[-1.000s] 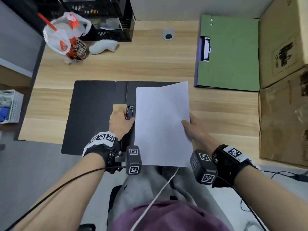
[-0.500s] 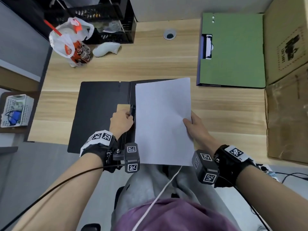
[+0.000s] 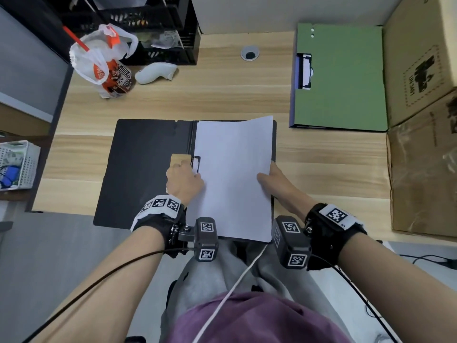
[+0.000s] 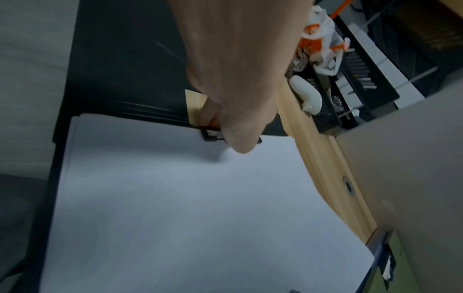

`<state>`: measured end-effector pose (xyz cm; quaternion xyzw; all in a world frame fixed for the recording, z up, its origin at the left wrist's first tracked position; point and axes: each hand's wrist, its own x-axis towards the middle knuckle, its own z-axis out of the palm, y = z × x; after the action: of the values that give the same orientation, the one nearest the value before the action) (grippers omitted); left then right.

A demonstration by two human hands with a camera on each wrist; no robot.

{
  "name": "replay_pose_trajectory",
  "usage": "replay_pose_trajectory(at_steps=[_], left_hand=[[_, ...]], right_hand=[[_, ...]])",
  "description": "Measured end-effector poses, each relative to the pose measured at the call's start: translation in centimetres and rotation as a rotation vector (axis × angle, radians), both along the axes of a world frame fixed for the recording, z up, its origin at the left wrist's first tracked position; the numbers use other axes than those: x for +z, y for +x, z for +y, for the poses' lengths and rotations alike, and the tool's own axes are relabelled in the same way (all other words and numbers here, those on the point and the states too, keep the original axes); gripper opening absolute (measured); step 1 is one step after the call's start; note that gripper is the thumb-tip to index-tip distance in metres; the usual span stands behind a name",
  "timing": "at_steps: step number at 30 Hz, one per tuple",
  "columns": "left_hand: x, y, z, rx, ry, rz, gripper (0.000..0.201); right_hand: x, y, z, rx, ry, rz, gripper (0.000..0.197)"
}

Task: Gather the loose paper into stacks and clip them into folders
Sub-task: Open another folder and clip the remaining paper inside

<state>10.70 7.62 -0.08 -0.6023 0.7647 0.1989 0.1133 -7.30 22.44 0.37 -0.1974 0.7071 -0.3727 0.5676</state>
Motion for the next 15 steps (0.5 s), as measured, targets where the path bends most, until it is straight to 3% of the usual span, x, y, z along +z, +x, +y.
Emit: replay_pose_trajectory(at_steps=[3,6,8,12,15], left_hand=[[-0.2,0.3,-0.4,0.040,0.009,0.013,0.036],[-0.8,0.8,-0.9,0.075,0.041,0.104,0.039],[-1.1,1.1,-1.0,0.075,0.077,0.171,0.039],[-0.4,2.2,-1.9,-0.010,0.385,0.480,0.020],[0.4,4.9,-3.5,-0.027,0.484,0.581,0.031]], right_hand=[[1.0,-0.5,0.4,-0.056,0.058,-0.016,0.050],[1.5,-1.5,1.0,-0.178,0.088,0.083,0.056],[2.0,-2.0,1.1,-0.206,0.082,0.146,0.045],[2.7,-1.4,0.0,-0.217,0.062,0.237,0.033],[3.4,0.7,-2.4,-0.229,0.054,0.155,0.022]])
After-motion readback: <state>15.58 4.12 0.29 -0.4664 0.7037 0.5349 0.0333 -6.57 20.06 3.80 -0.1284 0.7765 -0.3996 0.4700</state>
